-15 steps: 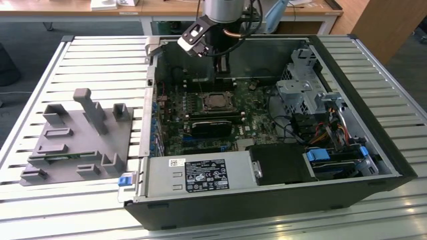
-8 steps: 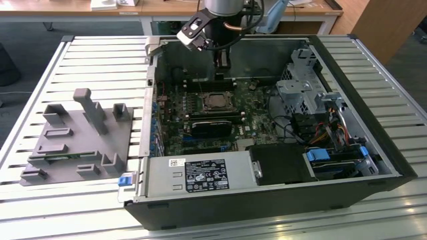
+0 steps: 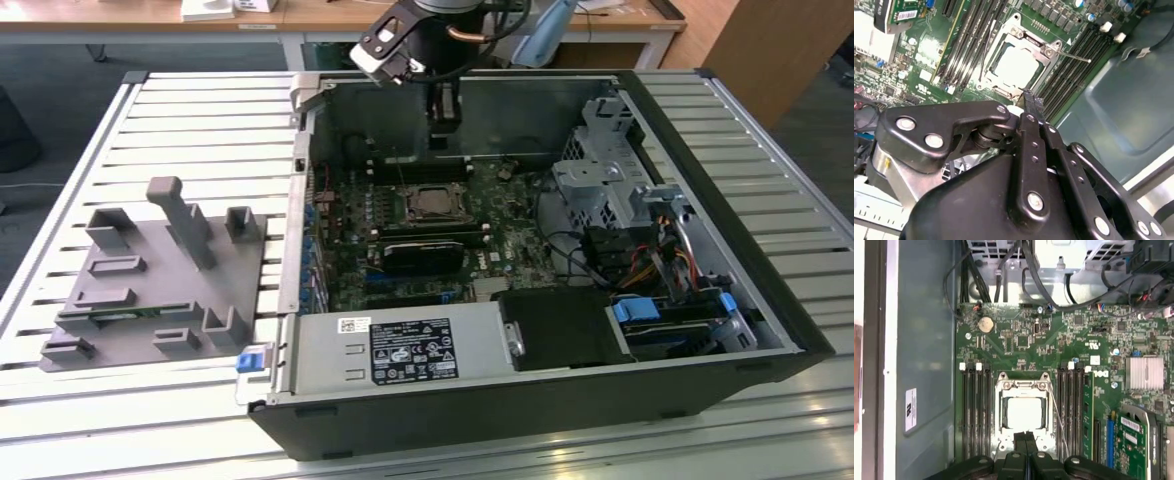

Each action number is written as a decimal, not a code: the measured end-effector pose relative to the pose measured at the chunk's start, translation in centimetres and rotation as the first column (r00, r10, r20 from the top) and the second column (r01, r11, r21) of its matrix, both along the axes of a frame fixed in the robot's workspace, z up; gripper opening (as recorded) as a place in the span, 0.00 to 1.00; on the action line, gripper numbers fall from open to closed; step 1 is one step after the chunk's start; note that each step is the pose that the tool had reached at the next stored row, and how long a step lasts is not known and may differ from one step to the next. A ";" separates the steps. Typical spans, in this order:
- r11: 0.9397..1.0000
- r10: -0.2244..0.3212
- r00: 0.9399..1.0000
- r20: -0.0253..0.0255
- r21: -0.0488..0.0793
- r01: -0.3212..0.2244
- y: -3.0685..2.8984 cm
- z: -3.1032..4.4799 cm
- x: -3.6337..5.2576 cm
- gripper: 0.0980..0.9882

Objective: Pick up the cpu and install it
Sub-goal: 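Install the first cpu locking lever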

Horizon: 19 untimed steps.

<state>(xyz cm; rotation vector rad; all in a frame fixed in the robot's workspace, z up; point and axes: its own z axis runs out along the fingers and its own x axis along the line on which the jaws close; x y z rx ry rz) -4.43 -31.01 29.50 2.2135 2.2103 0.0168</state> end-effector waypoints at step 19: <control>0.964 0.265 0.964 0.000 0.000 -0.265 -0.07 -0.19 -0.04 0.01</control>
